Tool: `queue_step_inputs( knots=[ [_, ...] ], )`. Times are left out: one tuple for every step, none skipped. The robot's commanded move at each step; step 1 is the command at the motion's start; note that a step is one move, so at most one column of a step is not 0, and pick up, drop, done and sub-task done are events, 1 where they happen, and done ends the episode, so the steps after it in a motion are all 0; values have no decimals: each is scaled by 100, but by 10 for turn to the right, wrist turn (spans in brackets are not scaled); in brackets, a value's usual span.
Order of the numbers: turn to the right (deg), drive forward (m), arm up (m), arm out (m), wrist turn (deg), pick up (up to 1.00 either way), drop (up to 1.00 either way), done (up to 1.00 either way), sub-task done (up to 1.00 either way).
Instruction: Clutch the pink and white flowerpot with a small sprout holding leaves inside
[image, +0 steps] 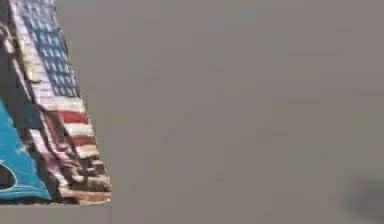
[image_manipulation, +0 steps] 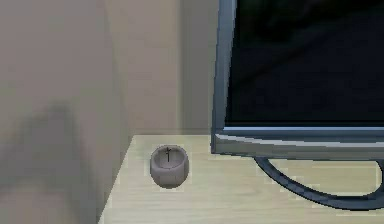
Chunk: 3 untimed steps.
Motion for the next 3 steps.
queue_step_inputs(
  knots=[
    [0, 0, 50, 0, 0, 0, 0, 0, 0],
    [0, 0, 38, 0, 0, 0, 0, 0, 0],
    [0, 0, 0, 24, 0, 0, 0, 0, 0]
  ],
)
